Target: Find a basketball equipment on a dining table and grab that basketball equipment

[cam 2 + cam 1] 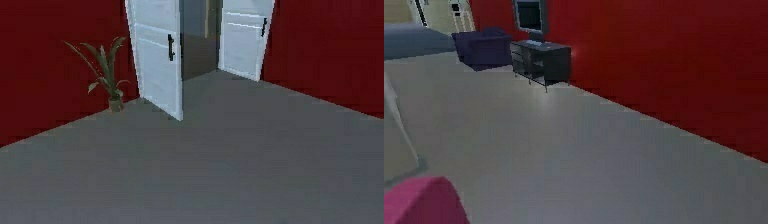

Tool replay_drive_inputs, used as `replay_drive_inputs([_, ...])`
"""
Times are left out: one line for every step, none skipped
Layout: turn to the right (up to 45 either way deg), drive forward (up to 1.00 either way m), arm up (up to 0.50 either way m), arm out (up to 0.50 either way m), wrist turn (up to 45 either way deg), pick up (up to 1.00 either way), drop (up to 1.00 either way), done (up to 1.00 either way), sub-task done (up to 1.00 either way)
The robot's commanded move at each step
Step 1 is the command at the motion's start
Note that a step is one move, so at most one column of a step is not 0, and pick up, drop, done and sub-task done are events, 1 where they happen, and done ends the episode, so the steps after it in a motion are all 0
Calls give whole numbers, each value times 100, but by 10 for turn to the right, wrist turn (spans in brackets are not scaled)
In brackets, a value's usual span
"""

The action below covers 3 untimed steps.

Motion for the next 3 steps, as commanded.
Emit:
replay_drive_inputs([0,100,0,0,0,0,0,0,0])
replay_drive_inputs([-210,0,0,0,0,0,0,0,0])
replay_drive_inputs([0,10,0,0,0,0,0,0,0])
